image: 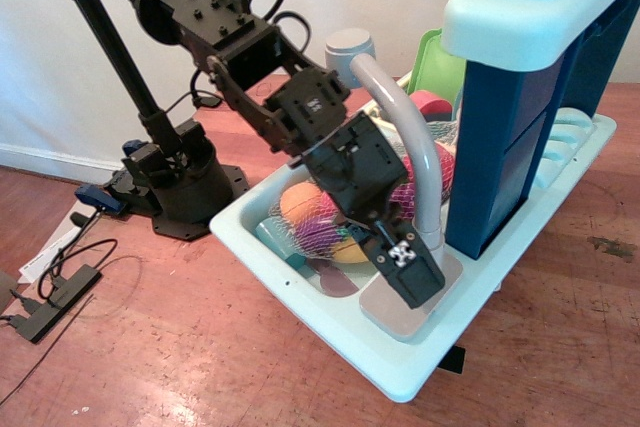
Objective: Turn lever vertical to front
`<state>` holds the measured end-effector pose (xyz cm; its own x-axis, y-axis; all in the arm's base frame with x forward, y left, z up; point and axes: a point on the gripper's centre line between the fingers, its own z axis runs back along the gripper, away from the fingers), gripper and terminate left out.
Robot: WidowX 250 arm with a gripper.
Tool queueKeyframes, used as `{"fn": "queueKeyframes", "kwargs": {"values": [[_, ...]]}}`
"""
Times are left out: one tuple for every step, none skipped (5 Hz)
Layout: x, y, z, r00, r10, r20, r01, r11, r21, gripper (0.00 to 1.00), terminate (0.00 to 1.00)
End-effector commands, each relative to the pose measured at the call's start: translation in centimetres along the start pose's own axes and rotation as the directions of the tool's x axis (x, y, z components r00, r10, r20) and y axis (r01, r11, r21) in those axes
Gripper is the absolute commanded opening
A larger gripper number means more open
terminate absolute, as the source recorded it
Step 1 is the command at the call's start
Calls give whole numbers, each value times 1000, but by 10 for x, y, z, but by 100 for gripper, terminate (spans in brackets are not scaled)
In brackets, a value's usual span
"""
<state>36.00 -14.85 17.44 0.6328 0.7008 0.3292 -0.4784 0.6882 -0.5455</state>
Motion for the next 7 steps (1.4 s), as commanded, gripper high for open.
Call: {"fn": "queueKeyframes", "kwargs": {"values": [[-1, 47, 27, 999, 38, 33, -41, 995, 95, 100, 0], [-7, 69, 49, 997, 61, 57, -67, 990, 121, 100, 0], [-16, 90, 61, 995, 79, 56, -86, 986, 145, 100, 0], [-31, 111, 81, 993, 104, 47, -111, 975, 194, 100, 0], [-43, 114, 109, 995, 84, 45, -91, 976, 198, 100, 0], [-43, 114, 109, 995, 84, 45, -91, 976, 198, 100, 0], [-43, 114, 109, 995, 84, 45, -91, 976, 198, 100, 0]]}}
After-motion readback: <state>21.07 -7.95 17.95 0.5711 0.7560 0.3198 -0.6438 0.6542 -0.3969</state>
